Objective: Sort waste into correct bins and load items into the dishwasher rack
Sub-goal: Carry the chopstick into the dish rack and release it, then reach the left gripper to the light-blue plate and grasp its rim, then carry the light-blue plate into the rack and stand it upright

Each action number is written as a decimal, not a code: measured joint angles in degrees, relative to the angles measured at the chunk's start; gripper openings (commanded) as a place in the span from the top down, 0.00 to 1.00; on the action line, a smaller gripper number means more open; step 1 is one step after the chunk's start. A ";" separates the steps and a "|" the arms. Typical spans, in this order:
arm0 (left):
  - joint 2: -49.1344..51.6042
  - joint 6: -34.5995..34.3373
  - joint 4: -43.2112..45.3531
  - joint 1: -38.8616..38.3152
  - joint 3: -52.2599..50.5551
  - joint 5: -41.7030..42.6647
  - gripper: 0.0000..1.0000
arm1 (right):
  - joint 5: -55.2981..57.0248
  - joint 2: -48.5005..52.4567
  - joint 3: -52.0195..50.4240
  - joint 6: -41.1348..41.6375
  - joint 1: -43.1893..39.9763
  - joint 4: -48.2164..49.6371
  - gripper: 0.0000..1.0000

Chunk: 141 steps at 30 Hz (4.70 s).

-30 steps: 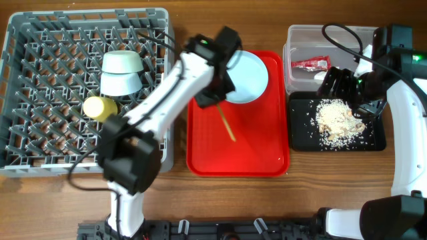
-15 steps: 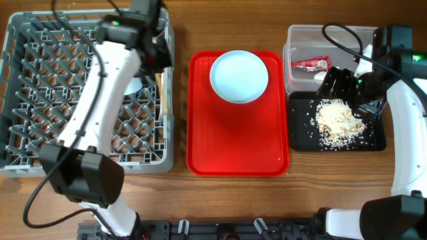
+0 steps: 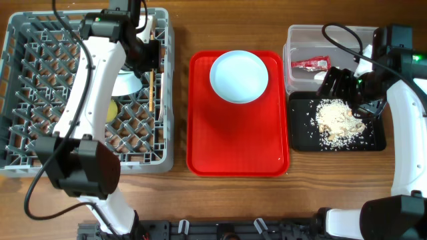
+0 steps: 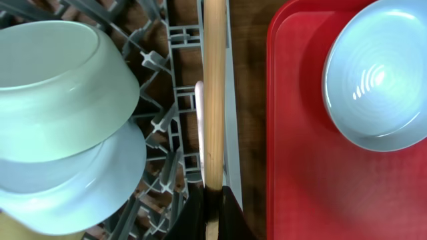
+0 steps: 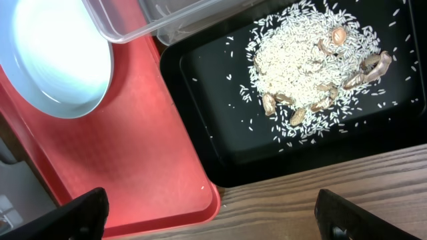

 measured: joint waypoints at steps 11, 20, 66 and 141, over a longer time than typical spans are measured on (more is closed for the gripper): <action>3.41 1.60 0.09 0.00 0.00 0.94 0.96 | 0.00 0.00 0.00 0.00 0.00 0.00 0.00; 4.20 1.60 0.11 0.00 0.00 0.94 0.96 | 0.00 0.00 0.00 0.00 0.00 -0.02 0.00; 3.56 -0.15 10.29 -11.85 -0.02 7.28 0.35 | 0.00 0.00 0.00 0.00 0.00 -0.42 0.00; -8.02 -3.63 12.44 -4.50 -0.07 19.19 0.96 | 0.00 0.00 0.00 0.00 0.00 -0.44 0.00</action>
